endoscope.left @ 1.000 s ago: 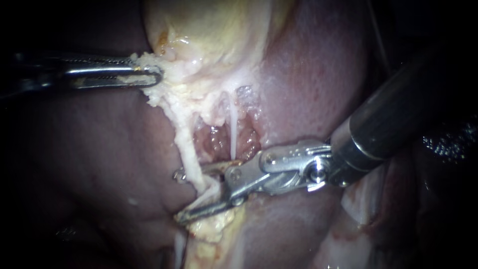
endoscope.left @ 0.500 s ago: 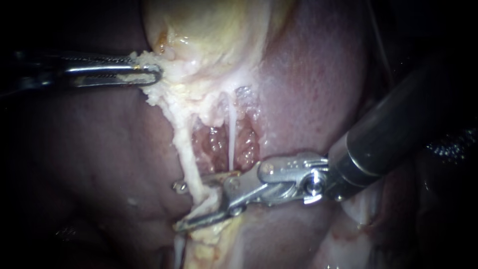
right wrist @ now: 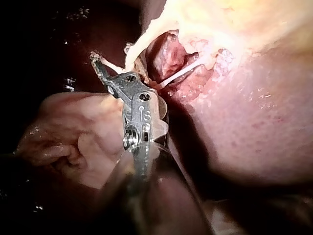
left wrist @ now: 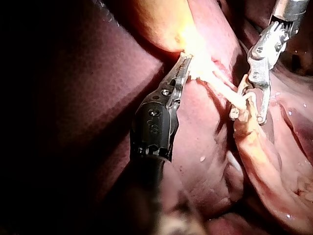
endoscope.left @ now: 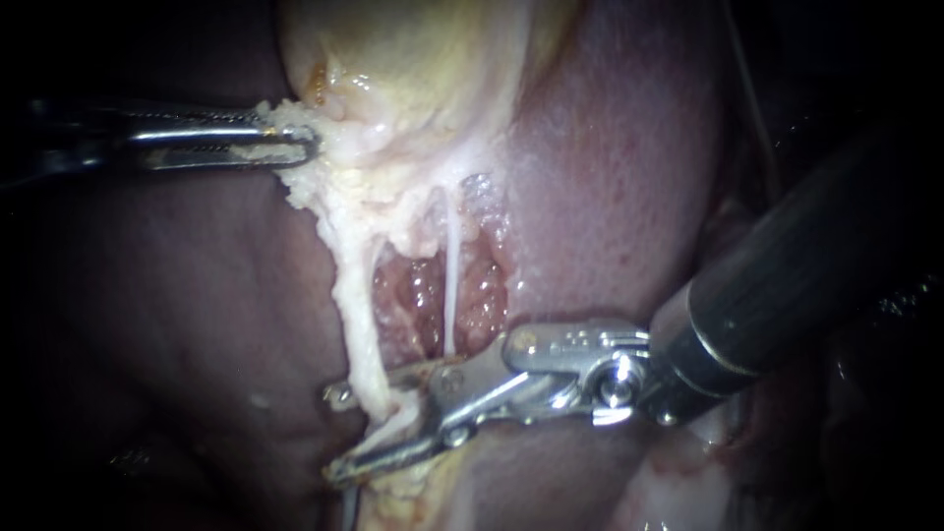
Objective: Clipping first clip left tube
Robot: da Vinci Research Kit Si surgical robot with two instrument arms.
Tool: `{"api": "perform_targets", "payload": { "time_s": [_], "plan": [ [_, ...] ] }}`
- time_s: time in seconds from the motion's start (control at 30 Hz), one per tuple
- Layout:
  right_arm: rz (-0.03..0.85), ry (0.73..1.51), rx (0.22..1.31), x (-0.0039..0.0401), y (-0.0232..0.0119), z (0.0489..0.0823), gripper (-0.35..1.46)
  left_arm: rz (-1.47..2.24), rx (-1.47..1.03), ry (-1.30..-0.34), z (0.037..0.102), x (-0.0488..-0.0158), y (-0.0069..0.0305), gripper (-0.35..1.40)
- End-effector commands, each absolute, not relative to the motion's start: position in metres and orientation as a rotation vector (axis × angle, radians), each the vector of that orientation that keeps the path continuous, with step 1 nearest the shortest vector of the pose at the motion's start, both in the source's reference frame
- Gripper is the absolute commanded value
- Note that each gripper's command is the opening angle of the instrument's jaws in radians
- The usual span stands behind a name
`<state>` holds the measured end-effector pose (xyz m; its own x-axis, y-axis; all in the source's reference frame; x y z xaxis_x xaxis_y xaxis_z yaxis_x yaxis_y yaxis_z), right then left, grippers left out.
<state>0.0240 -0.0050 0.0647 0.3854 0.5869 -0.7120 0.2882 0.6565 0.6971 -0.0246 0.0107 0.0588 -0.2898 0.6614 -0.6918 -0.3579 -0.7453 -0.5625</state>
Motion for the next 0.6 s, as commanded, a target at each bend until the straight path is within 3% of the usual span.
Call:
{"api": "perform_targets", "payload": {
  "time_s": [0.03,0.2,0.5,0.6],
  "plan": [
    [0.231,1.197,0.885,0.0240,-0.0050,0.0648,0.41,2.067,-1.313,-0.401,0.0588,-0.0246,0.0107,-0.35],
    [0.281,1.172,0.918,0.0241,-0.0050,0.0648,0.32,2.067,-1.313,-0.401,0.0588,-0.0246,0.0107,-0.35],
    [0.306,1.159,0.933,0.0239,-0.0050,0.0652,-0.07,2.067,-1.313,-0.401,0.0588,-0.0246,0.0107,-0.35],
    [0.348,1.135,0.965,0.0237,-0.0050,0.0653,-0.34,2.067,-1.311,-0.397,0.0589,-0.0246,0.0107,-0.35]
  ]
}}
